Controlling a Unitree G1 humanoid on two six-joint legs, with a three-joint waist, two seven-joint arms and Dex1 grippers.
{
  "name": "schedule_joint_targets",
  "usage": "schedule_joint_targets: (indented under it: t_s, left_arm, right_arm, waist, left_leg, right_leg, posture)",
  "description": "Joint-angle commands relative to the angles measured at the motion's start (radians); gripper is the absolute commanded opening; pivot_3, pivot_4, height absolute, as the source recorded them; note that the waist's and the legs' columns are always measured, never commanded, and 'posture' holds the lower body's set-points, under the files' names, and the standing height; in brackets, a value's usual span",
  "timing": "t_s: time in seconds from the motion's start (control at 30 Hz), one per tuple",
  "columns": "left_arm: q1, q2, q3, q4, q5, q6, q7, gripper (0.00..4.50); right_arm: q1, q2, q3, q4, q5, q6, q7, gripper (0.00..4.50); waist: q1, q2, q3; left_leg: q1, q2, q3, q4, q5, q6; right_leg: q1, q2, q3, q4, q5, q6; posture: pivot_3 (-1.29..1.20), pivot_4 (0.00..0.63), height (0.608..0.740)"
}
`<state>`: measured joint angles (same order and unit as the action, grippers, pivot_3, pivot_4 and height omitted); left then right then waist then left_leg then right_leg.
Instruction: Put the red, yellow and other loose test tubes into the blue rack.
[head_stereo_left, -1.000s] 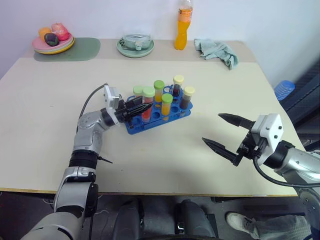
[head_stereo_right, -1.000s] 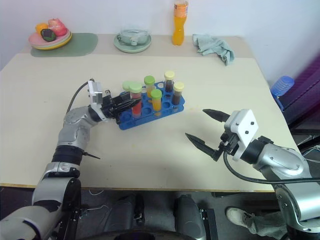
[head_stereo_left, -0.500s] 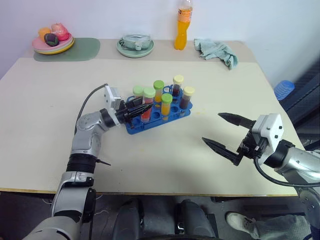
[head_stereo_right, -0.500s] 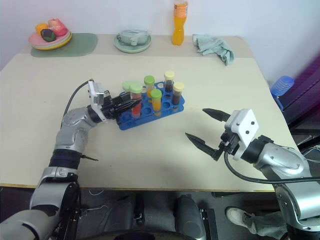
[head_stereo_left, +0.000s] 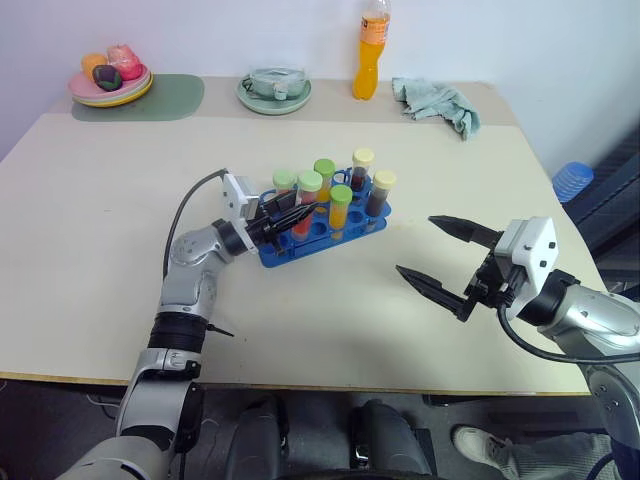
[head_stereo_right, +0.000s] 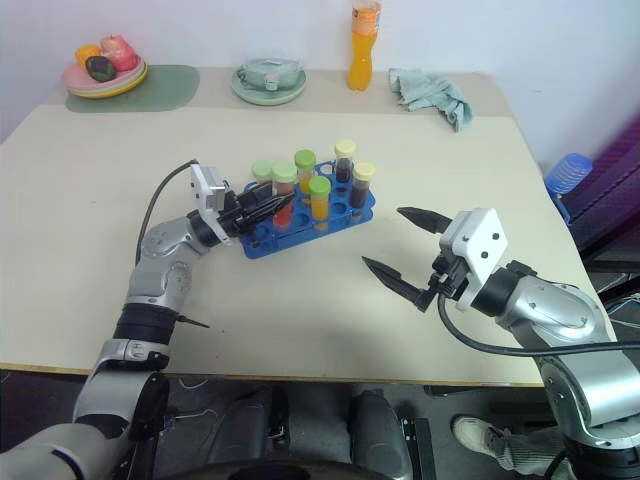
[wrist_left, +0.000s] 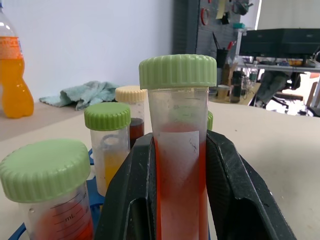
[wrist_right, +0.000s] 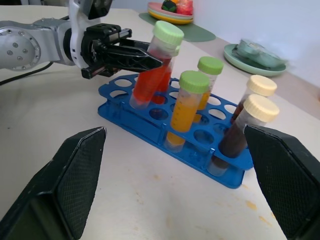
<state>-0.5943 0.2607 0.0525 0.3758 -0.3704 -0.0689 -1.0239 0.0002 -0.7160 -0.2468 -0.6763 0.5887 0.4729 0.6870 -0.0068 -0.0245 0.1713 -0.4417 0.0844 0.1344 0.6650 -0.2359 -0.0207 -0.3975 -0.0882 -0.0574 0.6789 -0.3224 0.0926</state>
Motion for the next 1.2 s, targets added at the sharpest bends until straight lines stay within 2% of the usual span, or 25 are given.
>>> schedule_joint_targets:
  t_s: [0.03,0.5,0.6,0.7,0.83,0.9,1.2]
  left_arm:
    - [-0.014,-0.018,-0.003,-0.01,-0.005,-0.043,0.002,0.72]
    - [0.009,0.008,0.034,0.146,-0.005,-0.161,-0.028,0.72]
    - [0.02,0.008,0.022,0.145,-0.008,-0.165,-0.049,0.72]
    - [0.026,0.01,0.022,0.122,-0.051,-0.088,-0.079,0.72]
    - [0.032,0.012,0.022,0.1,-0.039,-0.1,-0.064,2.71]
    - [0.037,0.023,0.006,0.092,0.009,-0.107,-0.023,3.71]
    - [0.158,0.107,-0.012,-0.083,0.04,0.0,0.028,3.71]
  right_arm:
    - [0.005,0.011,-0.012,-0.004,-0.01,-0.032,-0.003,4.5]
    - [0.011,0.031,-0.004,-0.013,-0.027,-0.053,-0.02,4.5]
    - [0.005,0.03,-0.002,-0.013,-0.027,-0.051,-0.022,4.5]
    - [-0.003,0.029,0.001,-0.012,-0.026,-0.049,-0.024,4.5]
    - [-0.015,0.029,0.006,0.0,-0.026,-0.05,-0.02,4.5]
    - [-0.017,0.029,0.006,0.007,-0.028,-0.054,-0.016,4.5]
    - [0.017,0.026,-0.001,0.042,-0.033,-0.081,0.027,4.5]
  waist:
    - [0.0,0.0,0.0]
    - [-0.006,0.0,0.0]
    - [-0.007,0.0,0.0]
    - [-0.007,0.0,0.0]
    - [-0.006,0.0,0.0]
    - [-0.003,0.0,0.0]
    - [-0.005,0.0,0.0]
  left_leg:
    - [0.0,0.0,0.0,0.0,0.0,0.0]
    - [0.0,0.0,0.0,0.0,0.0,0.0]
    - [0.001,0.0,0.0,0.0,0.0,0.0]
    - [0.001,0.0,0.0,0.0,0.0,0.0]
    - [0.001,0.0,0.0,0.0,0.0,0.0]
    - [0.001,0.0,0.0,0.0,0.0,0.0]
    - [0.0,0.0,0.0,0.0,0.0,0.0]
  right_leg:
    - [0.0,0.0,0.0,0.0,0.0,0.0]
    - [0.0,0.0,0.0,0.0,0.0,0.0]
    - [0.0,0.0,0.0,0.0,0.0,0.0]
    - [0.0,0.0,0.0,0.0,0.0,0.0]
    - [0.0,0.0,0.0,0.0,0.0,0.0]
    - [0.0,0.0,0.0,0.0,0.0,0.0]
    - [0.0,0.0,0.0,0.0,0.0,0.0]
  posture:
    - [0.0,0.15,0.74]
    - [0.0,0.15,0.74]
    - [0.0,0.15,0.74]
    - [0.0,0.15,0.74]
    - [0.0,0.15,0.74]
    - [0.0,0.15,0.74]
    - [0.0,0.15,0.74]
